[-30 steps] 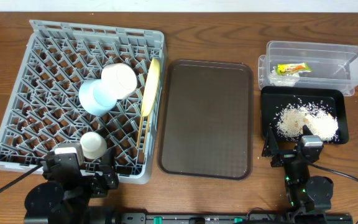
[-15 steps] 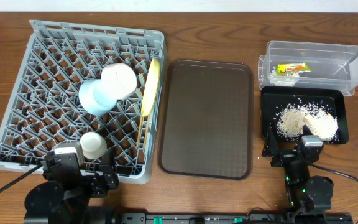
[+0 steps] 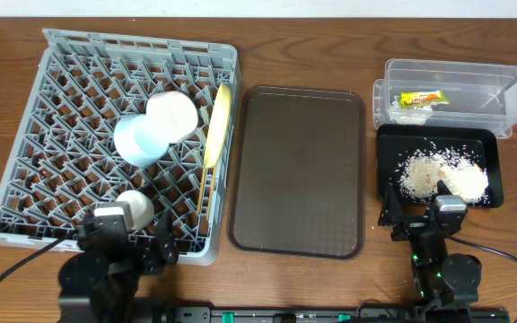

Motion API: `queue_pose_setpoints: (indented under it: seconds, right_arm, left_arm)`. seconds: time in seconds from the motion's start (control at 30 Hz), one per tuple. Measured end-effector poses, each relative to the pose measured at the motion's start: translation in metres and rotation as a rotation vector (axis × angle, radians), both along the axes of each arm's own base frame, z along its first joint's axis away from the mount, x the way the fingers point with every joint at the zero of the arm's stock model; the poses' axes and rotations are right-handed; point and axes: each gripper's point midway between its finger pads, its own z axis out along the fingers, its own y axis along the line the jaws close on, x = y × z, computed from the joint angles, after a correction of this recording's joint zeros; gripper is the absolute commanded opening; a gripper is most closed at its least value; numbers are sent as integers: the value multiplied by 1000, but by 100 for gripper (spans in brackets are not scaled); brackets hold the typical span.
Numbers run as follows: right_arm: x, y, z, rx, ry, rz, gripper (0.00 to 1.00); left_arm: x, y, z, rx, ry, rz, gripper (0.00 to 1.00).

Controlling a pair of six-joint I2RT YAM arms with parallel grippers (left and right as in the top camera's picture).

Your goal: Sort waste into correct bins and load items into the dishwasher

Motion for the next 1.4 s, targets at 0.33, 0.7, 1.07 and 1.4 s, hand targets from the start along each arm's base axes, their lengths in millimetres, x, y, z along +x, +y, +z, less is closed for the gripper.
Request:
queue_pose_setpoints:
  seconds: [0.33,0.7,1.07,1.4]
  right_arm:
    - [0,0,0,0,0,0,99]
    - [0,0,0,0,1,0,99]
    - [0,0,0,0,0,0,99]
    - [0,0,0,-1,0,0,99]
  left_arm:
    - [40,-12,-60,-16,-169,-57,96]
    - [69,-17,-59,16,-420,-86,96]
    - [69,-15,-62,38,-409,-77,96]
    - [69,-14,-62,47,-409,-77,96]
